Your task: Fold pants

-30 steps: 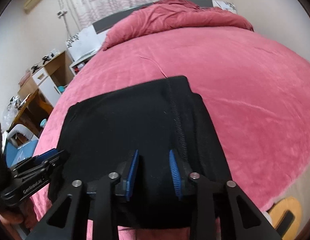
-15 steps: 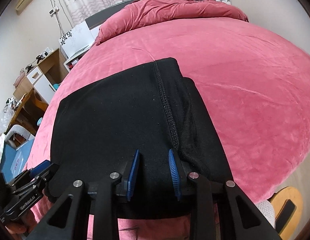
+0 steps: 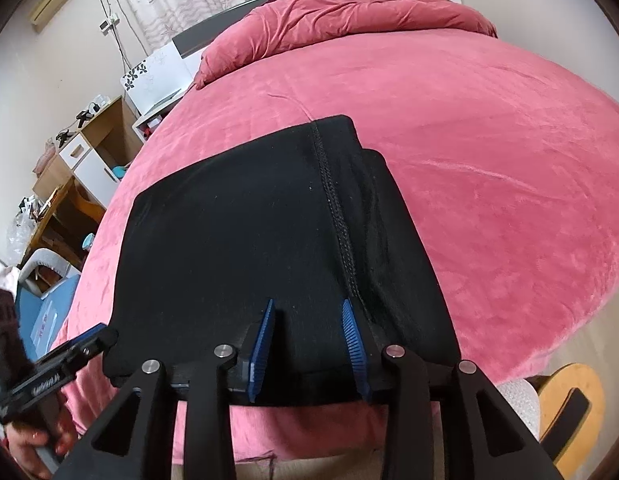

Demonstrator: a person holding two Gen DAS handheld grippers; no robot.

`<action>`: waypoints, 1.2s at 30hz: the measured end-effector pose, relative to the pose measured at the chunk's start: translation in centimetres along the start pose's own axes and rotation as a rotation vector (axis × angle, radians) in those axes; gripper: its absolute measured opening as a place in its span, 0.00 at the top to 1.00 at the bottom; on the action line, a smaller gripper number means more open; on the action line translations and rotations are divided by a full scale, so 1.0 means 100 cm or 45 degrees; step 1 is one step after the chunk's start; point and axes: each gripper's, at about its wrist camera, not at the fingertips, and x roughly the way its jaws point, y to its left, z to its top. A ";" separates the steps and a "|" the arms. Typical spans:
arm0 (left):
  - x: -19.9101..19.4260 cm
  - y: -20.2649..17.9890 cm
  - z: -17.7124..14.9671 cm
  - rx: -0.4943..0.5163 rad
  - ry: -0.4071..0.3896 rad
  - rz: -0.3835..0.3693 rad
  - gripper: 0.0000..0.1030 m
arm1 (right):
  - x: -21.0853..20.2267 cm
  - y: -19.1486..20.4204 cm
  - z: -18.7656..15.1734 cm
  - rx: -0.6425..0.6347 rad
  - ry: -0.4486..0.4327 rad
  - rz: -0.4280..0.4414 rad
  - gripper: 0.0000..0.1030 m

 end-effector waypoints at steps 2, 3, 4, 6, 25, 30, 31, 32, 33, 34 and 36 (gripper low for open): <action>0.002 0.003 0.006 -0.025 0.005 -0.013 0.39 | -0.003 -0.003 0.000 0.008 0.006 0.005 0.65; 0.003 0.005 0.009 -0.031 0.006 -0.015 0.38 | -0.005 -0.004 0.000 0.005 0.007 0.002 0.65; 0.003 0.007 0.012 -0.037 0.004 -0.021 0.38 | -0.006 -0.004 -0.001 0.000 0.008 -0.007 0.65; 0.004 0.011 0.017 -0.048 0.005 -0.029 0.35 | -0.010 -0.005 0.000 -0.010 0.007 -0.043 0.65; 0.035 0.034 0.056 -0.075 0.261 -0.341 0.32 | 0.028 -0.066 0.061 0.147 0.220 0.198 0.23; 0.046 0.040 0.060 -0.019 0.282 -0.349 0.32 | 0.051 -0.079 0.060 0.156 0.294 0.234 0.16; 0.049 0.040 0.060 -0.022 0.291 -0.375 0.31 | 0.055 -0.079 0.061 0.152 0.299 0.244 0.13; 0.051 0.040 0.060 -0.018 0.305 -0.398 0.30 | 0.059 -0.080 0.061 0.144 0.307 0.255 0.11; 0.051 0.041 0.060 -0.014 0.312 -0.402 0.30 | 0.063 -0.080 0.060 0.137 0.317 0.262 0.10; 0.053 0.040 0.060 -0.007 0.310 -0.405 0.29 | 0.067 -0.081 0.060 0.131 0.321 0.276 0.09; 0.055 0.038 0.060 -0.004 0.310 -0.419 0.29 | 0.076 -0.082 0.061 0.123 0.341 0.315 0.07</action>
